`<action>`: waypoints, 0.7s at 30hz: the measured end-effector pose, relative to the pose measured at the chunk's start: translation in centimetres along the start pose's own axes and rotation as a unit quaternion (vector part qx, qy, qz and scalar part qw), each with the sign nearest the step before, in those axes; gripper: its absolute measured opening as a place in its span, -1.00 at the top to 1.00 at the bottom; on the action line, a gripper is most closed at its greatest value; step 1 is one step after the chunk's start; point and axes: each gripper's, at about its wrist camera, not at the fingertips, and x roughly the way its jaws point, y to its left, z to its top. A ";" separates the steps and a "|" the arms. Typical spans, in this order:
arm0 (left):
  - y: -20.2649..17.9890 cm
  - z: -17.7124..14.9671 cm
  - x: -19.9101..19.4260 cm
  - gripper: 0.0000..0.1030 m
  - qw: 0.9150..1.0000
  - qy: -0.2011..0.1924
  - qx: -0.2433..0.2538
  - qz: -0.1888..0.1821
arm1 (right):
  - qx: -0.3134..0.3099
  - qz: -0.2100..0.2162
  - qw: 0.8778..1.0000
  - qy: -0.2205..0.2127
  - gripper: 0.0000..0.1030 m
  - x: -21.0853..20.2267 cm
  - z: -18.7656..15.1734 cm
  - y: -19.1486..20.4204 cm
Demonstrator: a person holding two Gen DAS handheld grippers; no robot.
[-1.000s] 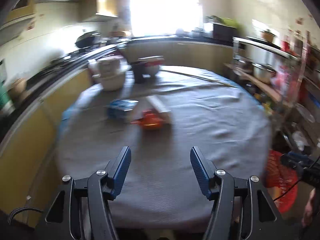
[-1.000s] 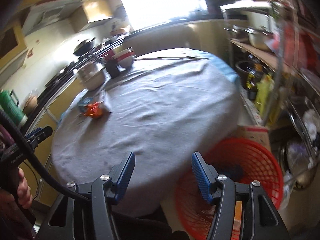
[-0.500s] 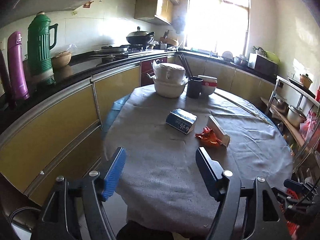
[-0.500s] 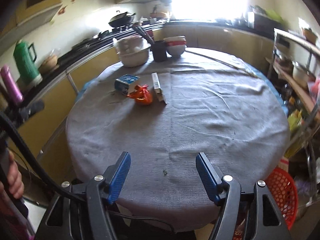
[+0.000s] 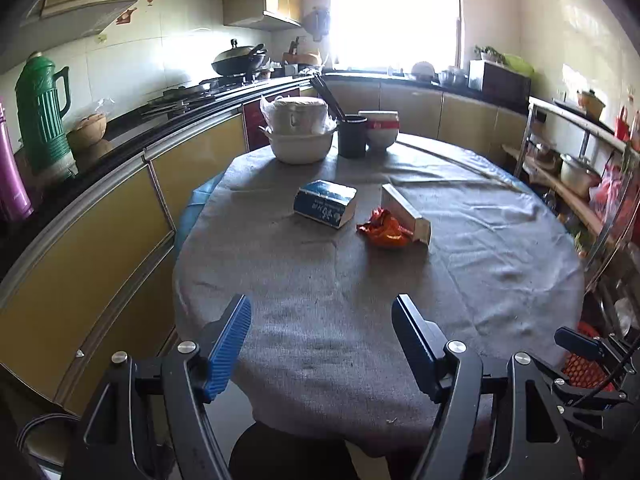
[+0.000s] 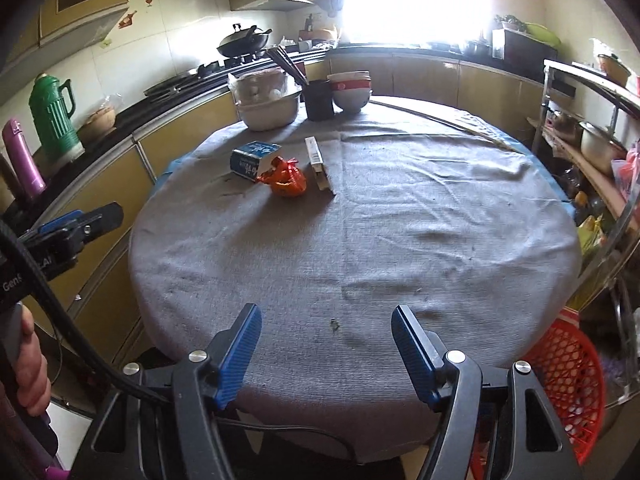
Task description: Collect trash
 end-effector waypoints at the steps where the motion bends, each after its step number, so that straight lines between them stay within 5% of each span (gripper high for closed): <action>1: -0.2 -0.1 0.0 -0.43 1.000 0.002 0.002 0.003 | -0.005 0.005 1.000 -0.003 -0.38 0.0 0.0 0.2; 6: -0.5 -0.6 -0.3 -0.43 1.000 0.006 0.008 0.023 | -0.016 0.034 0.999 -0.040 -0.39 -1.1 0.8 0.1; 11: -0.5 -0.4 -1.3 -0.43 0.998 0.001 0.017 0.060 | 0.038 0.077 0.991 -0.100 -0.53 -3.3 1.0 -2.5; 21: -2.0 1.4 -3.5 -0.43 0.993 -0.004 0.031 0.110 | -0.023 -0.007 0.966 -0.258 -0.69 -9.3 -0.2 -6.4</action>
